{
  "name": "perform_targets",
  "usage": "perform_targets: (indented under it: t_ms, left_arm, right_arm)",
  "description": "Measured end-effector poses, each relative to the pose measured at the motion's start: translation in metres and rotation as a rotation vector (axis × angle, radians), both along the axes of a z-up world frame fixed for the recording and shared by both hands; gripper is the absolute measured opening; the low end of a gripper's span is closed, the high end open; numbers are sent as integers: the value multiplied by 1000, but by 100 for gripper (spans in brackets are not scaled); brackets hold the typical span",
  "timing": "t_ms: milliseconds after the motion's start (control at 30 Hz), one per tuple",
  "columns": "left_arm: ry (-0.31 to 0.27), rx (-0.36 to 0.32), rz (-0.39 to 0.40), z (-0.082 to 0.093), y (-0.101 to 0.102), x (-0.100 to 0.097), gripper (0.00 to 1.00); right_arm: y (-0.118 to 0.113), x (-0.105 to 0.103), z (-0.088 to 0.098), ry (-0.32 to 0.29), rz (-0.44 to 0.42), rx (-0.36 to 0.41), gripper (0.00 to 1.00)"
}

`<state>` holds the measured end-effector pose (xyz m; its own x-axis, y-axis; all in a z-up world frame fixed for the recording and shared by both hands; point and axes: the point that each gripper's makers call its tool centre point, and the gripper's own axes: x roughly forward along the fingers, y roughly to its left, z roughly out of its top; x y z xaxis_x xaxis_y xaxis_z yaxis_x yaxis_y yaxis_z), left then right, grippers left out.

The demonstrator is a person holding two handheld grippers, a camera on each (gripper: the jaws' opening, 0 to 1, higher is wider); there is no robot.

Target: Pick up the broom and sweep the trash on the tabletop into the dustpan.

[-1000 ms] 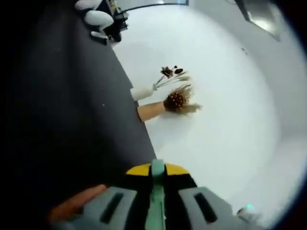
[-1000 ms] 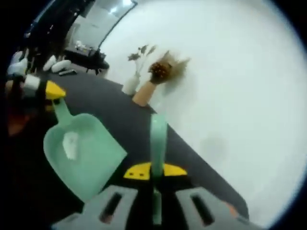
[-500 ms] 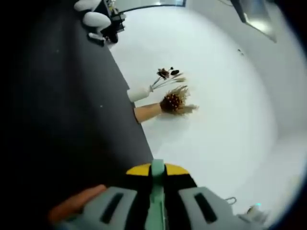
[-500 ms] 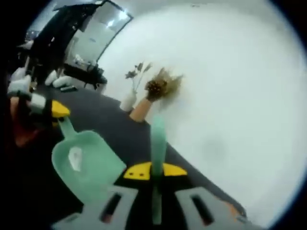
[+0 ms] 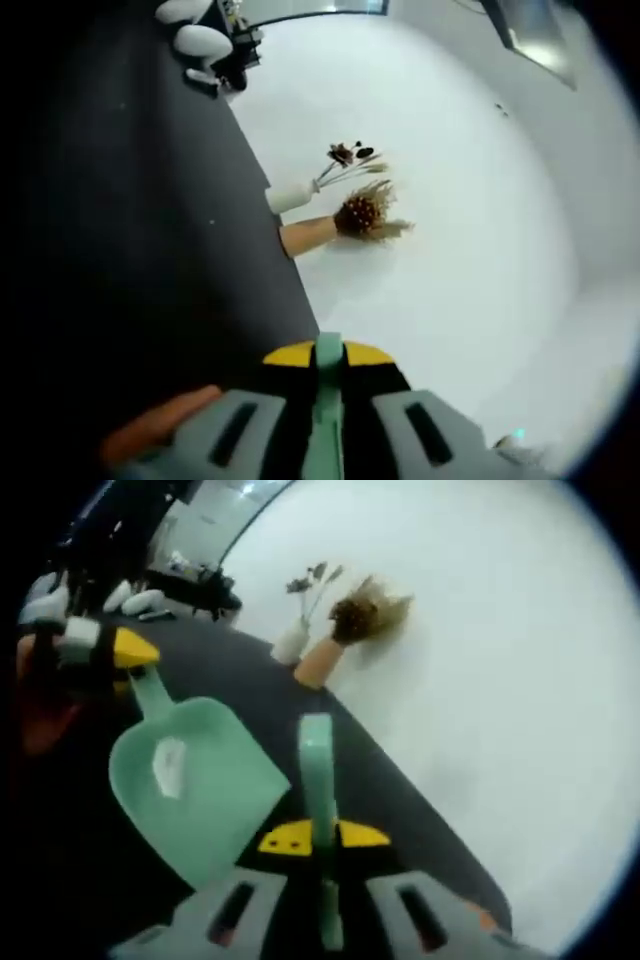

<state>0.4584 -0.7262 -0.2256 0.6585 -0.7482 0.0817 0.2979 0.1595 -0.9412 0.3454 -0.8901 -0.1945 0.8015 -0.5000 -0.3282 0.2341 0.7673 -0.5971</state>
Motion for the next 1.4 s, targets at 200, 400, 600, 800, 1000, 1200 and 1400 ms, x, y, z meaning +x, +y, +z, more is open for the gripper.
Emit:
perform_targets:
  t_ms: [200, 400, 600, 800, 1000, 1200, 1400]
  left_arm:
    - [-4, 0, -3, 0, 0, -2, 10]
    - [-7, 0, -4, 0, -1, -2, 10]
    - [-10, -1, -8, 0, -1, -3, 10]
    - [-15, -1, -9, 1, -2, -3, 10]
    - [-15, 5, -9, 0, -2, -2, 10]
    - [-13, 2, -9, 0, -2, 0, 10]
    - [-14, 4, -8, 1, -2, 0, 10]
  right_arm:
    - [24, 9, 7, -53, 67, 12, 5]
    - [20, 9, 18, -103, 58, 28, 5]
    - [22, 13, 2, -40, 46, 13, 5]
    - [41, 24, -6, -8, 92, -15, 5]
    - [62, 28, 11, -101, 164, 63, 5]
    - [55, 23, 20, -140, 150, 66, 5]
    - [42, 17, 11, -84, 65, -7, 5]
